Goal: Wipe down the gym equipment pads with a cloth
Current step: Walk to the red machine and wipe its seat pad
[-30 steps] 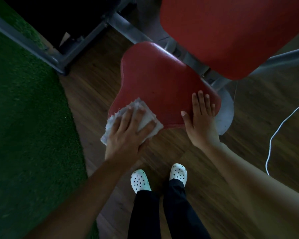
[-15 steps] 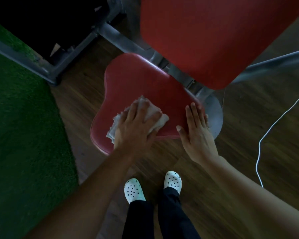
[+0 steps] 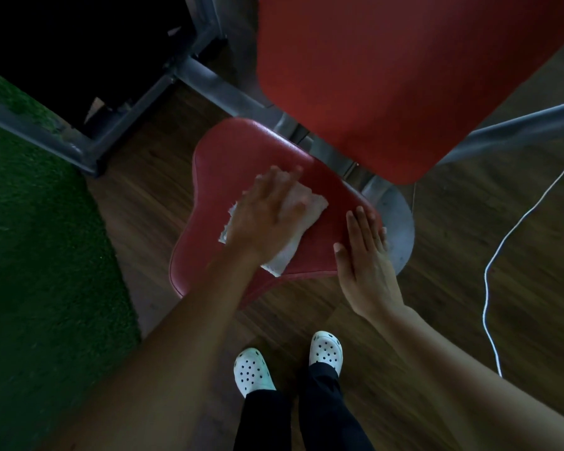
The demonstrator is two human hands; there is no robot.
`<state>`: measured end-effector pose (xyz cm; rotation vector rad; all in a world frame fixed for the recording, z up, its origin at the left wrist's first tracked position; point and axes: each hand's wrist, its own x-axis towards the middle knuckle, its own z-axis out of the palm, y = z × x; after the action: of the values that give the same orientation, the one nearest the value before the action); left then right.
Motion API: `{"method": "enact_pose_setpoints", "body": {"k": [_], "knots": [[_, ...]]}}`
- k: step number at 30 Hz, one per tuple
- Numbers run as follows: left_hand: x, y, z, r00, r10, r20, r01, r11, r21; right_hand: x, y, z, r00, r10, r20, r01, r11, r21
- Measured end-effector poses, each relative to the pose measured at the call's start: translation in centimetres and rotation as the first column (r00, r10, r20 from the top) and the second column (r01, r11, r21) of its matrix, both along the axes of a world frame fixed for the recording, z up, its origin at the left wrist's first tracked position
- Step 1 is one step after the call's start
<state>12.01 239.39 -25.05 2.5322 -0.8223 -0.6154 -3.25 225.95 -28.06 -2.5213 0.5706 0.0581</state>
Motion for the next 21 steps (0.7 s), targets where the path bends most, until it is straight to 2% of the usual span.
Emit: {"method": "enact_pose_setpoints", "body": {"k": [1, 3, 5, 8, 10, 14, 17, 21], "knots": [[0.8, 0.7, 0.5, 0.994, 0.109, -0.032, -0.111, 0.991, -0.074, 0.8, 0.6, 0.4, 0.998, -0.047, 0.042, 0.046, 0.999, 0.011], [1.8, 3.3, 0.9, 0.966, 0.25, 0.06, -0.239, 0.96, -0.146, 3.0, 2.0, 1.6, 0.988, -0.112, 0.104, 0.106, 0.993, 0.06], [2.4, 6.6, 0.4, 0.946, 0.301, 0.122, -0.292, 0.953, -0.086, 5.5, 3.8, 2.7, 0.992, -0.087, 0.095, 0.075, 0.99, 0.121], [2.1, 10.3, -1.6, 0.964, 0.255, 0.07, -0.257, 0.966, 0.019, 8.5, 6.5, 3.2, 0.995, 0.079, 0.062, -0.081, 0.996, 0.032], [1.7, 11.3, -2.6, 0.979, 0.203, 0.033, -0.203, 0.979, -0.017, 9.4, 7.8, 2.8, 0.991, 0.135, 0.006, -0.134, 0.988, -0.072], [1.0, 11.3, -3.1, 0.975, 0.223, -0.001, -0.222, 0.97, -0.102, 9.5, 8.4, 1.8, 0.997, 0.082, -0.004, -0.082, 0.986, -0.144], [1.1, 11.2, -3.1, 0.972, 0.233, 0.003, -0.232, 0.968, -0.101, 10.5, 7.2, 1.3, 0.997, 0.082, 0.007, -0.08, 0.98, -0.18], [1.4, 11.1, -2.9, 0.975, 0.223, 0.019, -0.221, 0.973, -0.058, 12.2, 4.2, 1.1, 0.992, 0.105, -0.071, -0.116, 0.975, -0.191]]}}
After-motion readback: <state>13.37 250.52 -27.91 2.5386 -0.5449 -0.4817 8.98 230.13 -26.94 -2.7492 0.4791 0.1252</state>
